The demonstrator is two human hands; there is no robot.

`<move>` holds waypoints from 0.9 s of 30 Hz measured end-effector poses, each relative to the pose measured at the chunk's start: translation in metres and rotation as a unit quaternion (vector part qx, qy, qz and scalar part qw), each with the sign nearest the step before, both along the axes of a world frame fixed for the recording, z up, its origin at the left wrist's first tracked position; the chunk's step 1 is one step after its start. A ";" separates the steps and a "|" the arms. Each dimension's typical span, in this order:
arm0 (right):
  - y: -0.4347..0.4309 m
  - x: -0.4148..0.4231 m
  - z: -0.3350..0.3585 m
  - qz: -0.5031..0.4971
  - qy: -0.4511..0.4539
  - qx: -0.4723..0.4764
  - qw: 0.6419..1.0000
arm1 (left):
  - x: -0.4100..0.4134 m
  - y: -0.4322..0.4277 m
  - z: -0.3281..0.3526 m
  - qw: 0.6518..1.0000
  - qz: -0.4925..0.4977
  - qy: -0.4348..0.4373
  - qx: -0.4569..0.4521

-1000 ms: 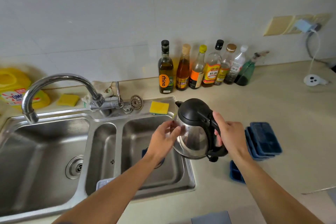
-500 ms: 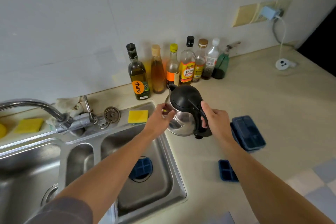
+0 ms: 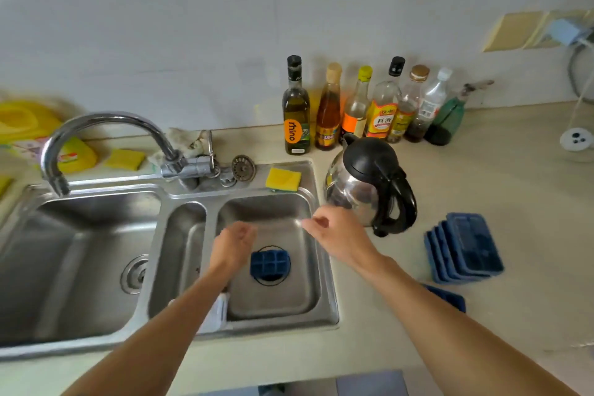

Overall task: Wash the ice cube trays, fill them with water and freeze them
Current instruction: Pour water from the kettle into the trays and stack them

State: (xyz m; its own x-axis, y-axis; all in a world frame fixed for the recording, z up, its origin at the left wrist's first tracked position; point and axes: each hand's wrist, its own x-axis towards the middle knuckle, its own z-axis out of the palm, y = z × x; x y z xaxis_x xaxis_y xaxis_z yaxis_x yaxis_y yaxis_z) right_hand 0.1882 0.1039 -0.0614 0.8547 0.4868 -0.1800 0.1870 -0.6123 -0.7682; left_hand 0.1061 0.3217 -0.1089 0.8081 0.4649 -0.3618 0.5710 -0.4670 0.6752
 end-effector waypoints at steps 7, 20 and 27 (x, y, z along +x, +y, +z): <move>0.082 -0.063 -0.074 0.122 0.175 -0.069 0.975 | -0.121 0.061 -0.026 0.983 0.162 0.071 0.052; 0.140 -0.114 -0.144 0.141 0.243 -0.158 0.947 | -0.165 0.073 -0.061 0.981 0.150 0.086 0.082; 0.142 -0.108 -0.137 0.116 0.236 -0.145 0.954 | -0.152 0.082 -0.060 0.982 0.162 0.062 0.073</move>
State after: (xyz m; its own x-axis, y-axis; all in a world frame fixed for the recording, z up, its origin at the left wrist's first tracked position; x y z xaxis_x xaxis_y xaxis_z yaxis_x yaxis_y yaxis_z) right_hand 0.0805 0.2457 -0.1988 0.5199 0.5249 -0.6740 0.0180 -0.7955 -0.6056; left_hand -0.0462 0.4042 -0.1691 0.5624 0.7454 -0.3578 0.7795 -0.3337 0.5301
